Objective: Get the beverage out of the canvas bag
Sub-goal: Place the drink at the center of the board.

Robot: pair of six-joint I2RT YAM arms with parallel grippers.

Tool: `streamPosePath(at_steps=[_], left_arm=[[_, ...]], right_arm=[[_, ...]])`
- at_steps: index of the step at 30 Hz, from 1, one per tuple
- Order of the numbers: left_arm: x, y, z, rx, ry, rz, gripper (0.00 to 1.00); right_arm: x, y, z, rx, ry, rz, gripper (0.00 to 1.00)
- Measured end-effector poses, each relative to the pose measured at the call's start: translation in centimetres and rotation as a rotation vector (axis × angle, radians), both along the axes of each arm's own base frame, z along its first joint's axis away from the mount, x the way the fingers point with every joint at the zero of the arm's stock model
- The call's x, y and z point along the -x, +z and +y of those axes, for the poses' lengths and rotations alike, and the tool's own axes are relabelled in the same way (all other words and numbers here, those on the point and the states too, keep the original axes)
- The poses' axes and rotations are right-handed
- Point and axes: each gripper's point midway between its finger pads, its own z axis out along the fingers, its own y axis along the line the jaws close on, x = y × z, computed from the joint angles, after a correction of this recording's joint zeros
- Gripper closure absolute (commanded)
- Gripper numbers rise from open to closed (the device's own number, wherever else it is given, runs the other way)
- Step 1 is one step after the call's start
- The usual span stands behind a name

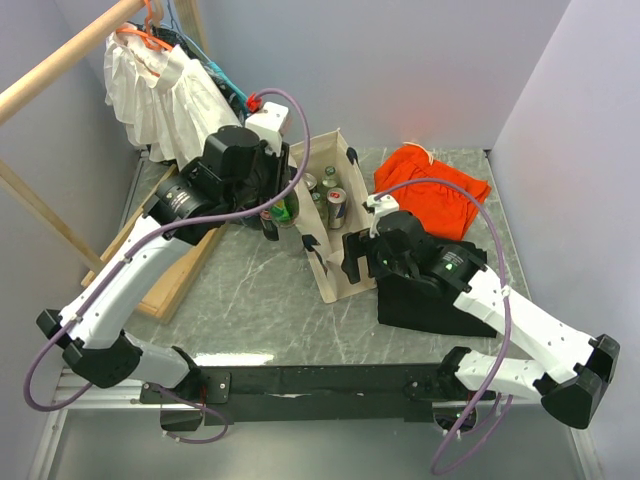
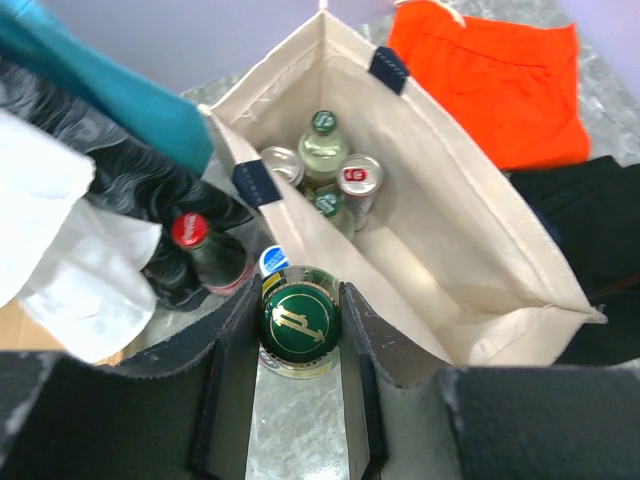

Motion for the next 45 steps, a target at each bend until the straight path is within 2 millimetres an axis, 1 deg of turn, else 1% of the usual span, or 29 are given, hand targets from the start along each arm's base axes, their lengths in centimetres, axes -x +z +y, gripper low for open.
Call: streamPosePath(at_steps=[7, 13, 16, 19, 24, 28, 30, 36, 45], left_arm=[[-0.4, -0.5, 2.1, 0.001, 0.061, -0.002, 0.99], [-0.9, -2.2, 4.7, -0.014, 0.127, 0.026, 0.99], [-1.0, -3.0, 5.6, -0.02, 0.153, 0.039, 0.99], [-0.9, -3.9, 6.1, -0.025, 0.167, 0.056, 0.99], [-1.3, -5.6, 6.3, -0.03, 0.182, 0.077, 0.99], [-1.7, -7.6, 6.8, -0.036, 0.199, 0.099, 0.99], [-1.9, -8.9, 7.2, -0.039, 0.217, 0.117, 0.99], [-2.9, -11.6, 8.7, -0.046, 0.266, 0.151, 0.99], [-4.0, -14.1, 9.8, -0.018, 0.304, 0.17, 0.99]], right_arm=[[0.0, -0.1, 0.2, 0.007, 0.006, 0.003, 0.0], [0.0, -0.3, 0.3, 0.012, 0.008, 0.008, 0.0], [0.0, -0.3, 0.5, 0.014, 0.011, 0.01, 0.0], [0.0, -0.2, 0.6, 0.016, 0.013, 0.011, 0.0], [0.0, -0.3, 0.7, 0.019, 0.014, 0.011, 0.0], [0.0, -0.2, 0.7, 0.02, 0.014, 0.009, 0.0], [0.0, -0.2, 0.6, 0.022, 0.014, 0.01, 0.0], [0.0, -0.2, 0.6, 0.025, 0.012, 0.011, 0.0], [0.1, -0.3, 0.6, 0.025, 0.012, 0.011, 0.0]])
